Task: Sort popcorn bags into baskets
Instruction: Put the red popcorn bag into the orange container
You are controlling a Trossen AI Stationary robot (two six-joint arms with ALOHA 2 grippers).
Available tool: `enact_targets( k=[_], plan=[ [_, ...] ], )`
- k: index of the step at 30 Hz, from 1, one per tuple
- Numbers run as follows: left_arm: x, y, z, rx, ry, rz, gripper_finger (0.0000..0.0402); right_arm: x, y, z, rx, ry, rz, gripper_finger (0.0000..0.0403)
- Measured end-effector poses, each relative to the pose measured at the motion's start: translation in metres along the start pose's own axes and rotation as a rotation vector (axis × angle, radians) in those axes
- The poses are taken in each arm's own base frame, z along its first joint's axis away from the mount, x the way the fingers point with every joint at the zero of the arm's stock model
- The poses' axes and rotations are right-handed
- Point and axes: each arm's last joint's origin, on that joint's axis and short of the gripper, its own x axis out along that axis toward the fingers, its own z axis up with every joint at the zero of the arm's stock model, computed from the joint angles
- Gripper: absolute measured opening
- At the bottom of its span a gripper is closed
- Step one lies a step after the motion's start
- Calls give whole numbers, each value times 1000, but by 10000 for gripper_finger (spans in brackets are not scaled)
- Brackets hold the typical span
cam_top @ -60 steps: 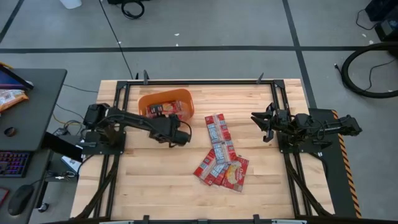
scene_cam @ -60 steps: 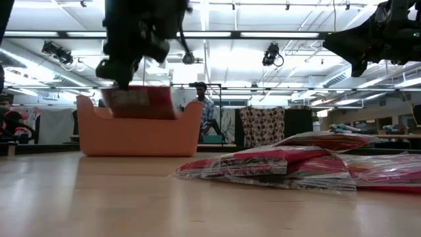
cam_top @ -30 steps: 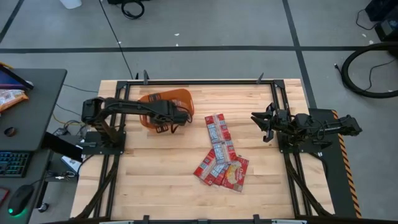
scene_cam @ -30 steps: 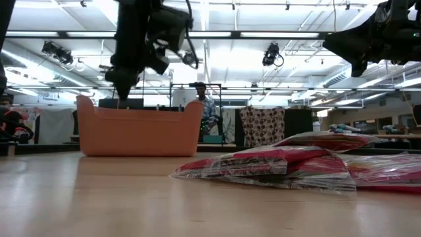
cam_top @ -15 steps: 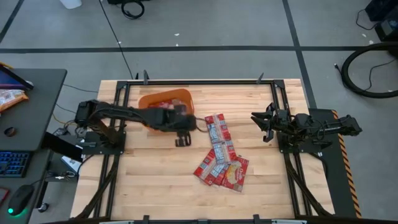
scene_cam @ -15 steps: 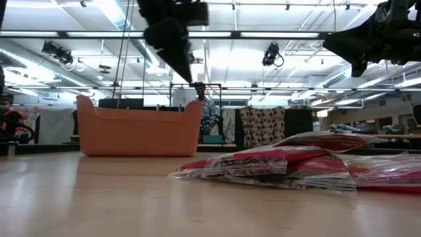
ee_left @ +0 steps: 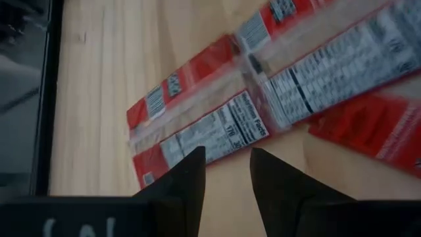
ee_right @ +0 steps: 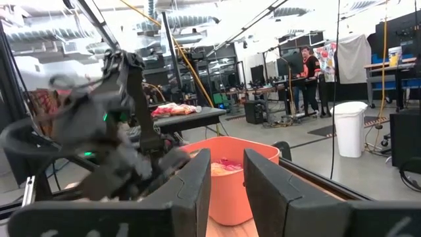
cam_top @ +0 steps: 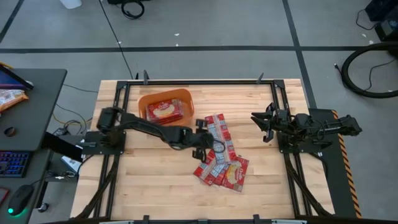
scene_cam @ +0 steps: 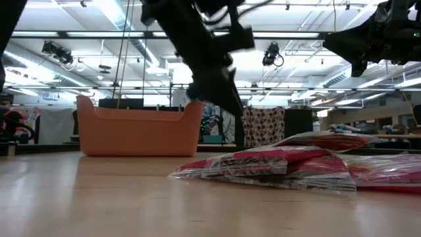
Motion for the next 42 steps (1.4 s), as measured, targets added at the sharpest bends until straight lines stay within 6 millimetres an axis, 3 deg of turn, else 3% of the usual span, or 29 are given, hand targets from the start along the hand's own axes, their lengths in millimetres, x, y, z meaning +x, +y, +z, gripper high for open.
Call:
enact_targets(
  k=[6, 16, 21, 28, 37, 42],
  plan=[
    [32, -16, 1, -37, -68, 41, 146, 0, 0, 0, 0, 0, -1, 95],
    [46, -8, 5, -217, -179, 2, 225, 0, 0, 0, 0, 0, -4, 95],
    [54, -1, 3, -293, -198, -51, 228, 0, 0, 0, 0, 0, -4, 95],
    [63, -16, 0, -270, -207, -105, 228, 0, 0, 0, -1, 1, -5, 95],
    [73, -27, -5, -170, -171, -53, 228, 0, 0, 0, -1, 1, -1, 95],
    [75, -23, -10, -198, -136, -57, 201, 0, 0, 0, 0, -1, -4, 95]
  ],
)
